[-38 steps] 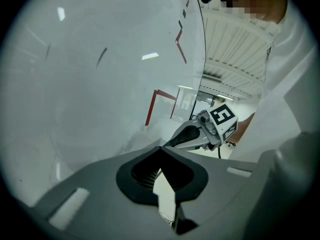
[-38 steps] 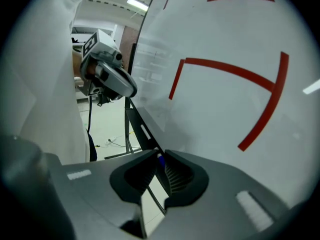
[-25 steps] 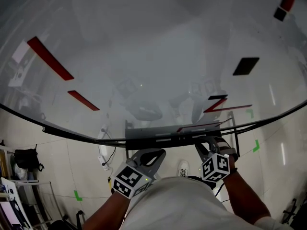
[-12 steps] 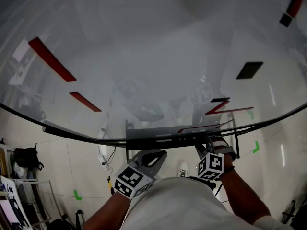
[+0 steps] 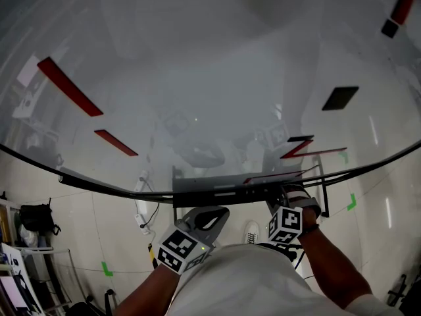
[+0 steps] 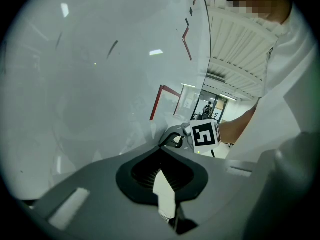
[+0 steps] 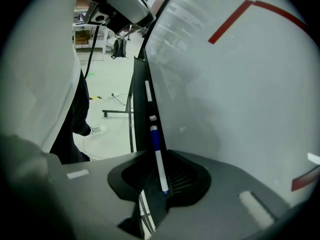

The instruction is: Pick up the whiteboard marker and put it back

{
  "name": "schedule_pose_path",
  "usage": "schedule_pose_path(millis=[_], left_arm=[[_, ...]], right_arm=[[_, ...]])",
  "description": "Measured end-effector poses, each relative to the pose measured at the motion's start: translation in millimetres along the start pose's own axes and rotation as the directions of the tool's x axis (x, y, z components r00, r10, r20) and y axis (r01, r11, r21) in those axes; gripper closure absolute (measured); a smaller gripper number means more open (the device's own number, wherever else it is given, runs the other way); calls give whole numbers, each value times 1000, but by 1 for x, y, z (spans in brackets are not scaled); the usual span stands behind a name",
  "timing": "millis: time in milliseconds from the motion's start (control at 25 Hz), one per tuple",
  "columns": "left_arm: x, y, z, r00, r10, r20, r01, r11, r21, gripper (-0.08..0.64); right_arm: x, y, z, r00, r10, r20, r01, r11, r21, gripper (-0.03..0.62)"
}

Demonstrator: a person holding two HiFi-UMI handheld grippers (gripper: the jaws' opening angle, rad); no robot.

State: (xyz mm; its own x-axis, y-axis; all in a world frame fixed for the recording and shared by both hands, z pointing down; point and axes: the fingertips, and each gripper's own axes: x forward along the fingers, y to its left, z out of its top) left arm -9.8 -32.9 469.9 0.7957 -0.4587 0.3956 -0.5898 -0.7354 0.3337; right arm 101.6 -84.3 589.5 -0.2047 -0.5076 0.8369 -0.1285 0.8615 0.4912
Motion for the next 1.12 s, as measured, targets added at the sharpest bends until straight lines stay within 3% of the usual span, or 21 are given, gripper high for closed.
schedule_pose_path(millis=[1120], left_arm=[[1,5,0,1000,12,-2,-12,1000,-11,543]], right_arm=[[-1,-1,6,999,-37,-9,35,992,-119,557]])
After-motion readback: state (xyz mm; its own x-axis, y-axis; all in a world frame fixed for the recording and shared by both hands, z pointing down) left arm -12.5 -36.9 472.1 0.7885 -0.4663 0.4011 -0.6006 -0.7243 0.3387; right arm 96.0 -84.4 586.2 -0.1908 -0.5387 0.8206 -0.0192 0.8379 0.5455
